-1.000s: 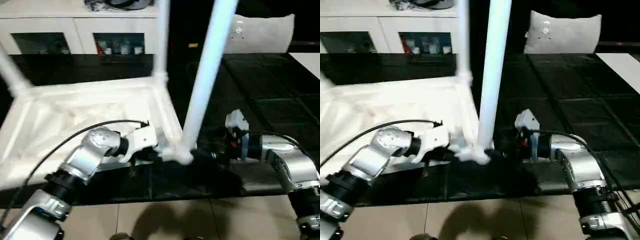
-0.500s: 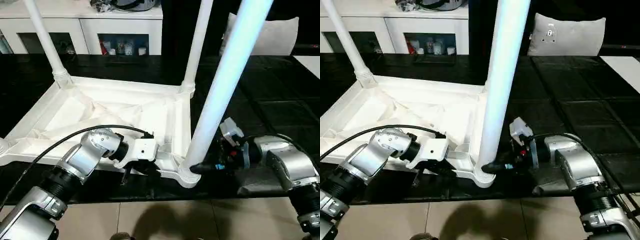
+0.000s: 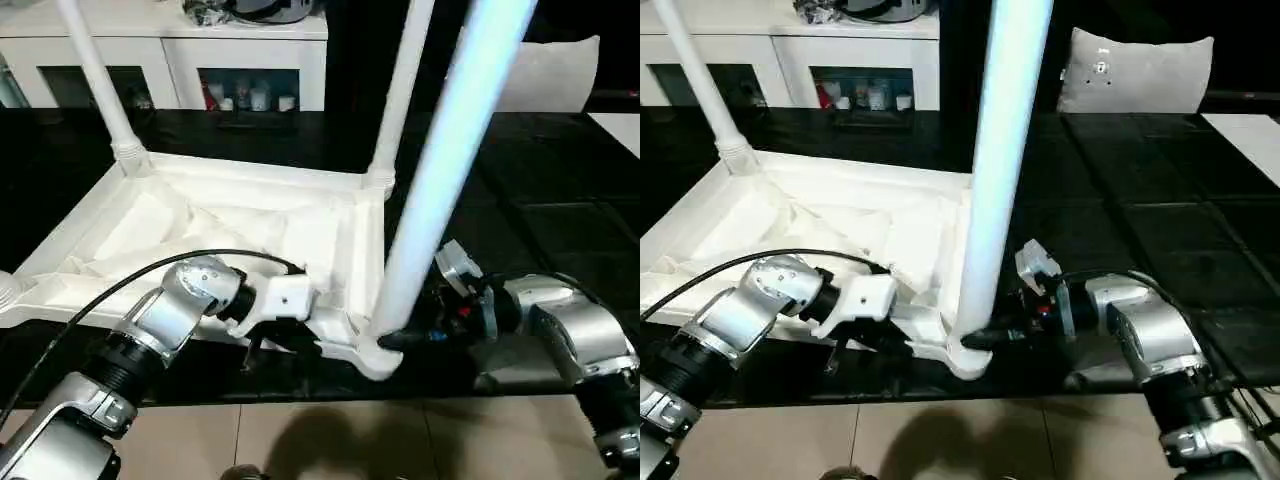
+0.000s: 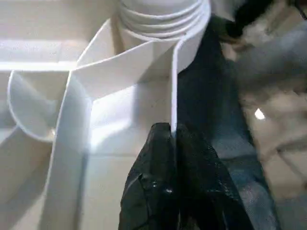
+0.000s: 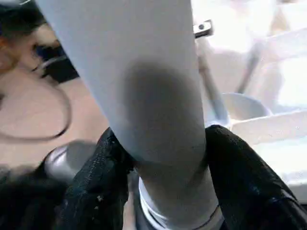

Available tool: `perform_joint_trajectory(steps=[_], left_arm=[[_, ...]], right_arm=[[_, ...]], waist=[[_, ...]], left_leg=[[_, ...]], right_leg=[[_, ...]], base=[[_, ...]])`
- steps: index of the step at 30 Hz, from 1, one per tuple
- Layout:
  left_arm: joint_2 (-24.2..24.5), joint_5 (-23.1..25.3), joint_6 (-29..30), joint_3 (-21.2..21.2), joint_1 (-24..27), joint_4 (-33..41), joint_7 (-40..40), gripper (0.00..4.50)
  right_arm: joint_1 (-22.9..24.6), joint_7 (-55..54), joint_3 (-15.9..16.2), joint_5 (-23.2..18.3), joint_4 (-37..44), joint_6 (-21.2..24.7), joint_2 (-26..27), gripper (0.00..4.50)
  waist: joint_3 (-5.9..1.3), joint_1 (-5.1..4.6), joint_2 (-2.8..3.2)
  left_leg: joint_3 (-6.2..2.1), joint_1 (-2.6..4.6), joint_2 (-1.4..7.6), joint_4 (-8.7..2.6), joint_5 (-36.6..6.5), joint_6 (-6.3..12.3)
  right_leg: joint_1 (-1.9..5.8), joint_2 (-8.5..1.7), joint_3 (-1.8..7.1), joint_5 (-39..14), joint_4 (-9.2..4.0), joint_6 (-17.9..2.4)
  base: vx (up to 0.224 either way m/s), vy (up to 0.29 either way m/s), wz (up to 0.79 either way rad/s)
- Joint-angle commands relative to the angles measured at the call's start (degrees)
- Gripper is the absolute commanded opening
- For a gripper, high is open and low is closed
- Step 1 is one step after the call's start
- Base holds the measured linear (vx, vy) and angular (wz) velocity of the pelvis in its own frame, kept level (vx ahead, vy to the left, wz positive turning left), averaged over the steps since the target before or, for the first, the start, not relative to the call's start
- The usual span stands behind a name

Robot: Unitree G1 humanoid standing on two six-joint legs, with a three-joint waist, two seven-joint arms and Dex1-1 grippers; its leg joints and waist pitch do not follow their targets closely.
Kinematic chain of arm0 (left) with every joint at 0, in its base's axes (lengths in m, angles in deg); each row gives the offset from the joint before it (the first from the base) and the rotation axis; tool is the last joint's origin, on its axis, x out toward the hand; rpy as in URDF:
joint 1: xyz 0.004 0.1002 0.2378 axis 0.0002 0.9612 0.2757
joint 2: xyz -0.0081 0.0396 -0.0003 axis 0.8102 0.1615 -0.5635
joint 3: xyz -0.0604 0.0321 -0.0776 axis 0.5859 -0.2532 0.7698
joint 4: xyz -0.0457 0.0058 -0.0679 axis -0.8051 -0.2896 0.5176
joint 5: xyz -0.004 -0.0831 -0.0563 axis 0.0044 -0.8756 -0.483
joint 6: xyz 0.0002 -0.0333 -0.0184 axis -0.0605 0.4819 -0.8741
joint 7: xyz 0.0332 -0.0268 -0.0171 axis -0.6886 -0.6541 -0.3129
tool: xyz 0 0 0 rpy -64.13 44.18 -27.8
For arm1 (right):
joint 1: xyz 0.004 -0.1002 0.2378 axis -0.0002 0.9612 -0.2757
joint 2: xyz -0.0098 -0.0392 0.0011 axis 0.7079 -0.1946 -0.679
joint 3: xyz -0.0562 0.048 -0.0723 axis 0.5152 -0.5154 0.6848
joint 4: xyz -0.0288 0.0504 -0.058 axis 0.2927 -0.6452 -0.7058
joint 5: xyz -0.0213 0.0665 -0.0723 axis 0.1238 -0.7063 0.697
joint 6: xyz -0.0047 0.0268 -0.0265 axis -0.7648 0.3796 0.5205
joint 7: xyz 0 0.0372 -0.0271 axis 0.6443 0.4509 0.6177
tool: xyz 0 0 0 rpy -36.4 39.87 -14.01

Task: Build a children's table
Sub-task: Rotate leg to tighten

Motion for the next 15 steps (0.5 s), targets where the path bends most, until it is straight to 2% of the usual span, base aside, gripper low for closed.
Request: perform_joint_trajectory(steps=[1,2,3,4,6,7,8,10,12,14,15], left_arm=[[-3.88,-2.23,3.4,1.93,-0.92,2.04,-4.92,0.0],[-4.83,-2.32,5.13,2.62,-0.87,2.38,-6.77,0.0],[-6.96,-2.51,8.06,3.98,-0.79,3.0,-10.48,0.0],[-8.12,-2.64,9.56,4.63,-0.75,3.35,-12.3,0.0],[-10.7,-2.4,12.47,5.79,-0.89,3.65,-16.54,0.0],[-13.33,-1.63,15.16,6.82,-1.22,3.7,-20.98,0.0],[-14.55,-1.08,16.03,7.13,-1.39,3.66,-22.96,0.0],[-16.54,-0.22,16.95,7.83,-1.93,3.01,-26.5,0.0],[-17.64,0.31,17.48,8.15,-2.39,2.47,-28.6,0.0],[-19.04,1.31,18.08,8.91,-3.39,1.46,-32.42,0.0],[-19.11,1.69,18.18,8.86,-3.55,1.46,-32.89,0.0]], right_arm=[[-1.0,-8.14,-0.96,0.43,0.07,0.75,3.42,2.05],[-1.36,-11.83,-1.83,0.95,-0.3,0.76,5.05,2.05],[-2.24,-18.37,-3.63,1.23,-1.17,2.31,8.14,2.03],[-2.65,-21.28,-4.44,1.19,-1.46,3.42,9.62,2.03],[-3.37,-27.4,-5.44,2.29,-2.17,4.49,12.38,2.0],[-3.94,-33.66,-6.24,3.93,-2.84,5.04,15.08,1.99],[-4.17,-36.47,-6.6,4.66,-3.12,4.93,16.42,1.99],[-4.72,-41.21,-7.04,6.23,-4.19,3.72,18.38,1.99],[-5.08,-44.38,-6.97,7.91,-5.16,2.09,19.33,1.99],[-5.07,-46.06,-7.06,9.13,-6.22,-1.69,20.39,1.99],[-5.07,-46.41,-7.68,8.73,-6.27,-2.18,20.85,2.52]], waist=[[-3.51,-0.29,-0.31],[-3.43,-0.51,-0.38],[-3.4,-1.39,-0.54],[-3.58,-1.95,-0.68],[-3.8,-2.59,-0.82],[-3.84,-3.39,-0.71],[-3.86,-3.63,-0.67],[-4.21,-3.82,-0.66],[-4.35,-3.68,-0.56],[-4.39,-3.47,-0.55],[-4.43,-3.25,-0.49]], left_leg=[[-0.03,0.17,0.78,-3.78,-12.26,1.55],[-0.03,0.08,0.7,-3.8,-12.53,1.34],[-0.2,-0.22,0.48,-3.85,-12.57,0.71],[-0.37,-0.55,0.34,-3.84,-11.75,0.4],[-0.35,-0.54,0.3,-3.75,-10.64,0.47],[-0.18,-0.69,0.2,-3.54,-9.5,1.19],[-0.18,-0.74,0.23,-3.55,-9.09,1.38],[-0.2,-1.08,0.24,-3.4,-6.77,2.03],[-0.03,-1.08,0.32,-3.27,-5.08,3.06],[0.08,-0.96,0.47,-3.22,-4.62,3.69],[0.13,-0.93,0.44,-3.17,-4.49,4.15]], right_leg=[[2.97,-3.53,2.52,-25.31,-5.75,-6.59],[2.98,-3.51,2.47,-26.46,-5.87,-6.07],[3.09,-3.45,2.18,-28.82,-6.09,-4.67],[3.4,-3.42,2.02,-28.68,-6.05,-4.14],[3.36,-3.32,2.14,-26.94,-5.92,-4.31],[3.28,-3.16,2.34,-24.35,-5.75,-5.13],[3.28,-3.13,2.37,-23.41,-5.58,-5.6],[3.54,-3.14,2.47,-19.46,-5.19,-6.35],[3.46,-3.06,2.66,-14.7,-4.81,-8.01],[3.35,-3.03,2.76,-12.25,-4.59,-9.16],[3.36,-3.05,2.8,-11.37,-4.55,-9.51]], base=[[0.0,0.0,0.0],[0.0,0.0,0.0],[0.0,0.0,0.0],[0.0,0.0,0.0],[0.0,0.0,0.0],[0.0,0.0,0.0],[0.0,0.0,0.0],[0.0,0.0,0.0],[0.0,0.0,0.0],[0.0,0.0,0.0],[0.0,0.0,0.0]])
